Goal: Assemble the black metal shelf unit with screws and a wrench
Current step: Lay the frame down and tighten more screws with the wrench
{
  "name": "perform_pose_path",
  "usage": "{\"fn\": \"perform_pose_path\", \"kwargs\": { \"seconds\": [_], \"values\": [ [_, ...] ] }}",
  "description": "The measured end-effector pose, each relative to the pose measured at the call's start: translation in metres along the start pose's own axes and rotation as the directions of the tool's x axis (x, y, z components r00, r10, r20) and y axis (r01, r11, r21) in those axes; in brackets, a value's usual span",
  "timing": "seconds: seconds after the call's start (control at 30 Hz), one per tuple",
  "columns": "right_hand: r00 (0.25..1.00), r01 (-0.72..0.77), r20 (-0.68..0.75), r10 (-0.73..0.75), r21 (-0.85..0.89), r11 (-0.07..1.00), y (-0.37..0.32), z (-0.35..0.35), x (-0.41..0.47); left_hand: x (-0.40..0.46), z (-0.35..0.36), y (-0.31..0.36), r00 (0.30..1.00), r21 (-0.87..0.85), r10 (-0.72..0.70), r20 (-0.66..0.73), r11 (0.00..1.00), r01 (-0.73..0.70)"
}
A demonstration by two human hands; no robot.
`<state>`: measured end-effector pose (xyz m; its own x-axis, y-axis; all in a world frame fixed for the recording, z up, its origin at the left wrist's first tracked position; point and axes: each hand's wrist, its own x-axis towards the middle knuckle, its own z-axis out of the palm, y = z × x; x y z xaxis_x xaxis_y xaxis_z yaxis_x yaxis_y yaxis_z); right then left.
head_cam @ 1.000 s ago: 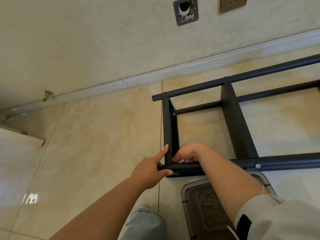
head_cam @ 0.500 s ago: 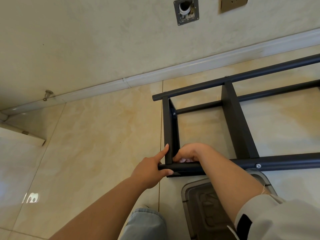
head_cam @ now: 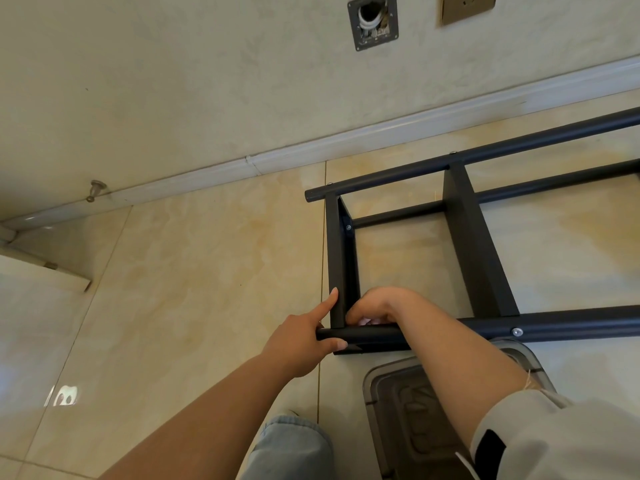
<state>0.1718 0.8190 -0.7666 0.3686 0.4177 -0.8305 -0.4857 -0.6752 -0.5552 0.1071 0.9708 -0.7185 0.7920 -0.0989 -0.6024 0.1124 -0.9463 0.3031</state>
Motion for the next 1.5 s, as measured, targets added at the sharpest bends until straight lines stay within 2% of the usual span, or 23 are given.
{"fn": "perform_pose_path", "kwargs": {
  "seconds": [0.27, 0.47, 0.6, 0.83, 0.93, 1.1, 1.5],
  "values": [
    [0.997, 0.019, -0.077, -0.024, -0.064, 0.998, 0.0000, 0.0018, 0.0009, -0.0002, 0.0009, -0.0005, 1.000, 0.007, 0.000, -0.003, 1.000, 0.000],
    [0.998, 0.045, 0.042, -0.049, 0.089, 0.995, 0.0044, -0.0050, -0.0037, -0.0002, -0.0003, -0.0005, 1.000, 0.003, 0.001, -0.004, 1.000, -0.001],
    [0.998, 0.047, 0.033, -0.051, 0.116, 0.992, 0.0040, -0.0049, -0.0029, -0.0006, -0.0006, -0.0004, 1.000, 0.006, 0.003, -0.002, 1.000, -0.003],
    [0.995, 0.026, -0.094, -0.029, -0.029, 0.999, 0.0033, 0.0007, 0.0035, -0.0005, 0.0002, -0.0011, 1.000, 0.007, -0.001, -0.005, 1.000, 0.001],
    [0.996, 0.057, -0.069, -0.058, -0.029, 0.998, 0.0013, -0.0002, 0.0005, -0.0005, -0.0002, -0.0002, 1.000, 0.003, 0.002, -0.003, 1.000, -0.002],
    [0.997, 0.066, -0.052, -0.062, 0.084, 0.994, 0.0039, -0.0013, -0.0016, -0.0005, -0.0003, -0.0003, 1.000, 0.012, -0.003, -0.005, 1.000, 0.003],
    [0.999, 0.027, 0.021, -0.027, 0.011, 1.000, 0.0008, -0.0019, -0.0022, -0.0022, -0.0009, 0.0013, 1.000, 0.003, 0.000, -0.001, 1.000, 0.000]
  ]
}}
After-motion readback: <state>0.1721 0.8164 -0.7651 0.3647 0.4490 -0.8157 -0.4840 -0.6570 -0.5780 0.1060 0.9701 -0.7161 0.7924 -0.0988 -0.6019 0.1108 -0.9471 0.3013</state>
